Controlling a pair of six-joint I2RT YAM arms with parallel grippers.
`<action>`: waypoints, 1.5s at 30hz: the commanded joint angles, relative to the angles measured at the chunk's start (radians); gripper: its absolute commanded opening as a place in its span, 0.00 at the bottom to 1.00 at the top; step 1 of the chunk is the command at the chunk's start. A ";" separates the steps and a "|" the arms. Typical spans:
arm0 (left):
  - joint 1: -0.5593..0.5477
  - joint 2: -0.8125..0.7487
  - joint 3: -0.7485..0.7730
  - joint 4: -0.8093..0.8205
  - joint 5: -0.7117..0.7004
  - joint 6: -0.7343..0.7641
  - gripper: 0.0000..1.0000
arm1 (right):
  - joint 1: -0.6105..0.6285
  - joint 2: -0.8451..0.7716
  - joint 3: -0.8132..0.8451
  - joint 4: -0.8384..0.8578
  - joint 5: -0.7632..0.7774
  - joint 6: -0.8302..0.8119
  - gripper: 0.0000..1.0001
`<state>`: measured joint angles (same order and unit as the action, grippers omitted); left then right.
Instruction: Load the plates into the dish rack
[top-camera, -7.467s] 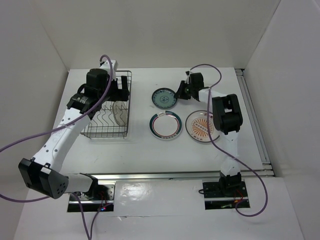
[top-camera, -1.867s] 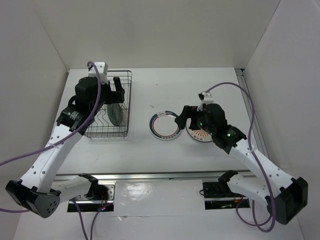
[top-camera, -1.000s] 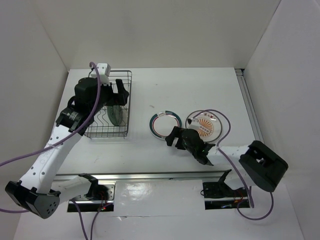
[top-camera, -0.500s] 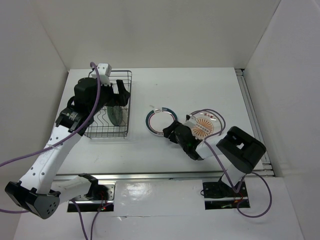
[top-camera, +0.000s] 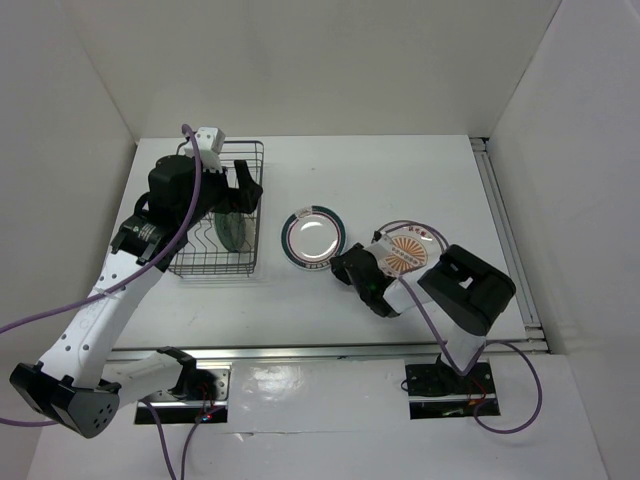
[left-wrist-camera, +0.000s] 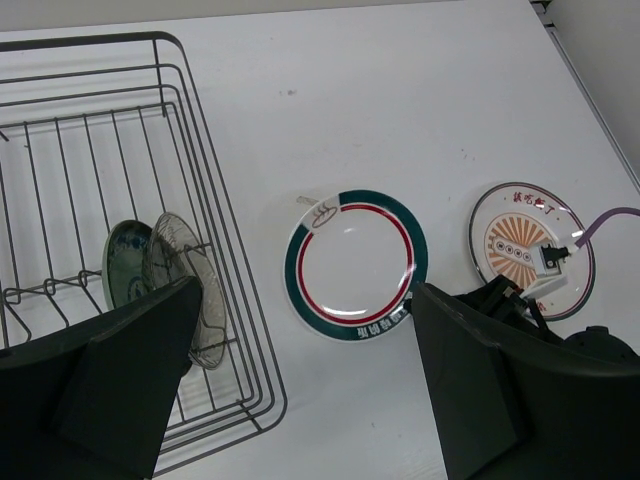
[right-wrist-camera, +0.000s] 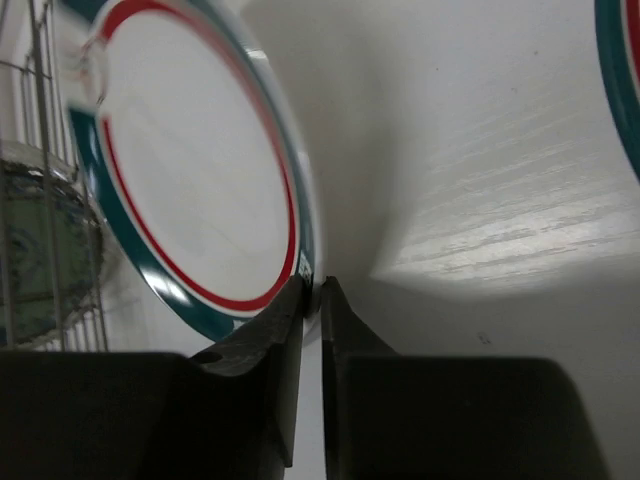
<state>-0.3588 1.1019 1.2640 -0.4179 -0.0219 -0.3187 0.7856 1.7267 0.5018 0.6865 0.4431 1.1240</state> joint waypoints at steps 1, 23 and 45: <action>0.001 -0.014 0.011 0.051 0.013 -0.005 1.00 | 0.007 0.027 0.038 -0.100 0.057 0.022 0.11; 0.001 0.023 0.011 0.051 0.042 -0.023 1.00 | -0.032 -0.240 0.104 -0.229 0.227 -0.002 0.00; 0.001 0.183 0.020 0.125 0.200 -0.042 1.00 | -0.092 -0.659 0.043 -0.137 -0.098 -0.355 0.00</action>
<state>-0.3588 1.2694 1.2640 -0.3660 0.1169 -0.3473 0.6994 1.1416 0.5430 0.4553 0.4335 0.8444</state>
